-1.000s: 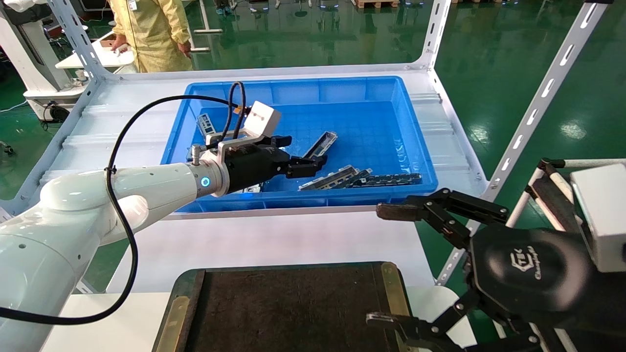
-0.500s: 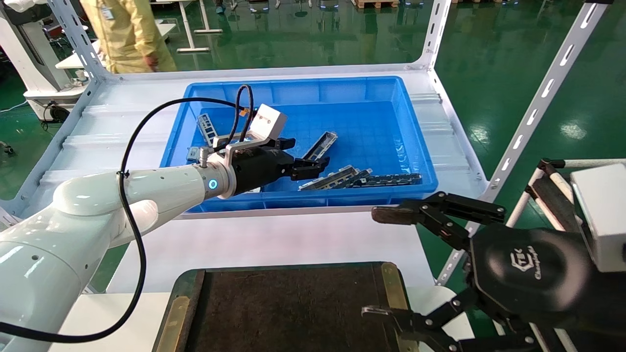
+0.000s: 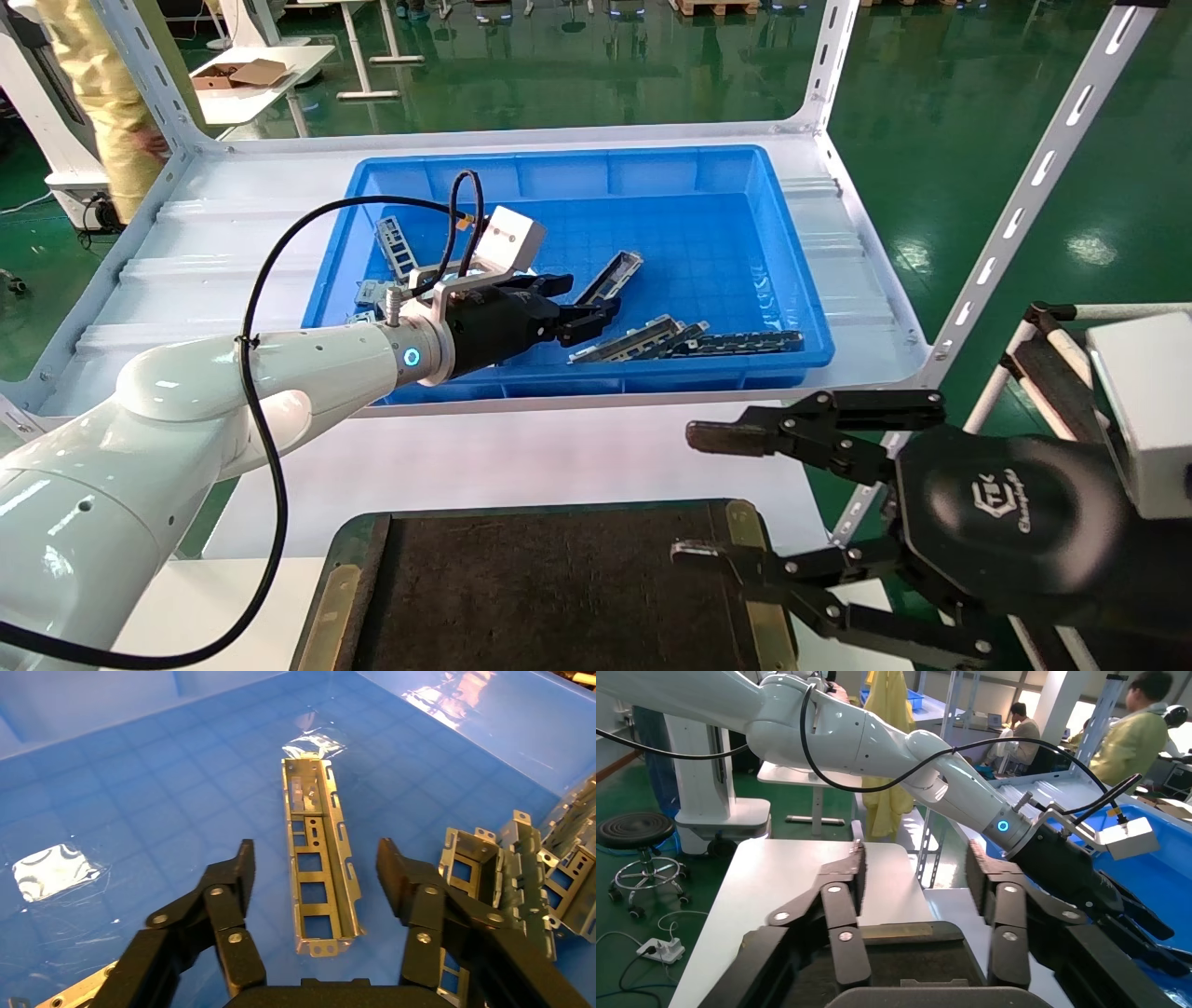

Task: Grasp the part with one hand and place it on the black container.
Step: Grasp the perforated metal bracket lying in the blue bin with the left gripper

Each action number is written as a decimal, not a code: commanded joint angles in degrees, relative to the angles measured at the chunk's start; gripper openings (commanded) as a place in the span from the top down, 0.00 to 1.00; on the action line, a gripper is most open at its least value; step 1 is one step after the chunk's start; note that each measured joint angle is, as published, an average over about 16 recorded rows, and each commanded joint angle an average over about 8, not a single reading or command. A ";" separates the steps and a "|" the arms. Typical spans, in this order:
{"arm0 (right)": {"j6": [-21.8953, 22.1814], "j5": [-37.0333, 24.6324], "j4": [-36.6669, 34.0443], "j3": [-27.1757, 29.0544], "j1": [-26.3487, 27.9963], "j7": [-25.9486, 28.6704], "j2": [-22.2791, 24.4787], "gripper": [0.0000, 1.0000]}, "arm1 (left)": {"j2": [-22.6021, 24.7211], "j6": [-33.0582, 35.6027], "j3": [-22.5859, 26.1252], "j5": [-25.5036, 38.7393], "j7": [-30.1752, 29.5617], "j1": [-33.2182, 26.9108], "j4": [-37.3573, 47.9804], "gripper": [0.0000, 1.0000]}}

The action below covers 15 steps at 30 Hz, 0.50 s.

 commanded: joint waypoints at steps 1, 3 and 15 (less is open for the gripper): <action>0.00 0.00 0.00 0.00 0.00 0.00 0.00 1.00 | -0.02 -0.52 0.72 -0.64 -0.25 0.00 -0.07 1.00; 0.00 0.00 0.00 0.00 0.00 0.00 0.00 1.00 | -0.04 -0.85 1.34 -1.24 -0.31 0.00 -0.08 1.00; 0.00 0.01 0.00 -0.01 0.00 0.00 0.00 1.00 | -0.14 -1.86 4.52 -4.72 0.05 0.02 0.02 1.00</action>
